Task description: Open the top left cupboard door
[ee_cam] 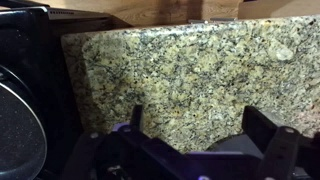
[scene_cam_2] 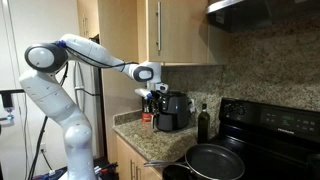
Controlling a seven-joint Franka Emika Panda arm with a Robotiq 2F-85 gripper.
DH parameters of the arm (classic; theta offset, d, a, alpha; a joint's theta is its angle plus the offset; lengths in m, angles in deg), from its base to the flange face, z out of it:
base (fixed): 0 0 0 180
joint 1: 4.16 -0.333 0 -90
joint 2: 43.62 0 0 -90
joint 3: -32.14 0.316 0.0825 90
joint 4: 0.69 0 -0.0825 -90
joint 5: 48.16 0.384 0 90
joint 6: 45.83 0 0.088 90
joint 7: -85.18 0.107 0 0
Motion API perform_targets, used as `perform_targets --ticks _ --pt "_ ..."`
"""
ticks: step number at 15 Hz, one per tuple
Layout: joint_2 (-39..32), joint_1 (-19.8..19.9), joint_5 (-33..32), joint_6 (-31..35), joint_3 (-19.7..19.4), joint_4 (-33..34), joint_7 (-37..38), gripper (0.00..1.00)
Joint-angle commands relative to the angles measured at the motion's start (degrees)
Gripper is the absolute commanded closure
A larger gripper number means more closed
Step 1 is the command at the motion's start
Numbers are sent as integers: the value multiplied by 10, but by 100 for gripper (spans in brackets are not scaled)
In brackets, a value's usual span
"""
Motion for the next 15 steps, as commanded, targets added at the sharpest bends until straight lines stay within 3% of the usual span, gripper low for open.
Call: perform_targets --ticks 1,15 --pt "-1 6 3 -2 5 1 -2 0" --pt "-7 -3 4 4 14 10 -3 0"
